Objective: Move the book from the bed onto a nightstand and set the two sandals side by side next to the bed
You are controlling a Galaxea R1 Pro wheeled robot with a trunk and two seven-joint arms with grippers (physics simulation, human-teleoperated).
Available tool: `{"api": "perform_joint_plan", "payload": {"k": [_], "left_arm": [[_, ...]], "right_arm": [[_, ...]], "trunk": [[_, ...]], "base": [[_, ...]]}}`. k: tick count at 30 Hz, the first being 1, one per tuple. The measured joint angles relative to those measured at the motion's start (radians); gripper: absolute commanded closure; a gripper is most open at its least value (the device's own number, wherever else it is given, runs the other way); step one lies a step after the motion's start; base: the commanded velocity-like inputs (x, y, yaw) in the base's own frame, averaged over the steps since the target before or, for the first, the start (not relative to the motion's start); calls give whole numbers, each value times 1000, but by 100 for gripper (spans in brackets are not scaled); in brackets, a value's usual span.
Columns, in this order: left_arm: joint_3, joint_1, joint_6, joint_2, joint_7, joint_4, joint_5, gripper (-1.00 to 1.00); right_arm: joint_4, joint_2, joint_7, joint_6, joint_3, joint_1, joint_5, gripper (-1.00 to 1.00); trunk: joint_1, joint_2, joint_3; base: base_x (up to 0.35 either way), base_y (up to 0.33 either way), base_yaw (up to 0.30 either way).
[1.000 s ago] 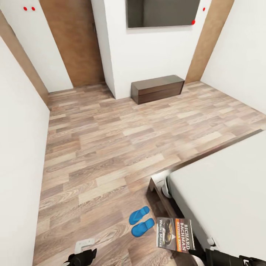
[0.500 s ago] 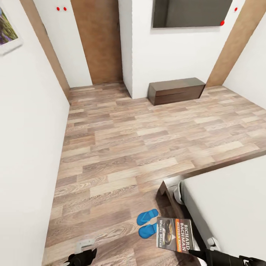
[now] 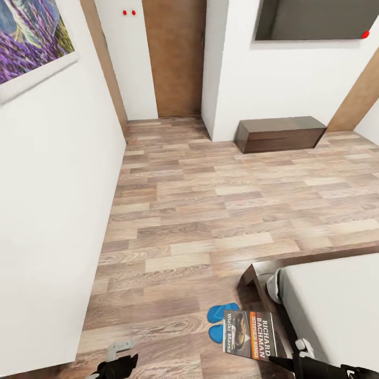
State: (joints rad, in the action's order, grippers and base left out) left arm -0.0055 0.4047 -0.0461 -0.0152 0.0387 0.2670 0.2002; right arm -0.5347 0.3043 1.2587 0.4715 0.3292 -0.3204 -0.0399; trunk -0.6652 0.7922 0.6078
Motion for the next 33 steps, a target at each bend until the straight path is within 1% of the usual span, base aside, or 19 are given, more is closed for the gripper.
{"api": "perform_joint_plan", "payload": {"k": [6,15,22,26,28,30,31,33], "left_arm": [[1,0,-1,-1,0,0,0,-100],[1,0,-2,-2,0,0,0,-100],[1,0,-2,-1,0,0,0,-100],[0,0,-2,-1,0,0,0,-100],[0,0,-2,-1,0,0,0,-100],[0,0,-3,0,0,0,0,-100],[0,0,-3,0,0,0,0,-100],[0,0,-3,0,0,0,0,-100]], "right_arm": [[0,0,0,0,0,0,0,100],[-1,0,0,0,0,0,1,100],[2,0,-2,-1,0,0,2,100],[45,0,-2,-10,4,1,3,100],[78,0,-3,-51,7,1,3,100],[100,1,-3,-122,10,0,4,100],[105,1,-3,-144,10,0,4,100],[108,0,-9,-164,9,0,4,100]], "trunk": [[0,0,0],[0,0,0],[0,0,0],[0,0,-5],[0,0,-8],[0,0,-11],[0,0,-13],[0,0,-16]], "base": [[-116,165,296],[-14,20,285],[-1,1,54],[0,0,4],[0,0,1],[0,0,0],[0,0,0],[0,0,0]]}}
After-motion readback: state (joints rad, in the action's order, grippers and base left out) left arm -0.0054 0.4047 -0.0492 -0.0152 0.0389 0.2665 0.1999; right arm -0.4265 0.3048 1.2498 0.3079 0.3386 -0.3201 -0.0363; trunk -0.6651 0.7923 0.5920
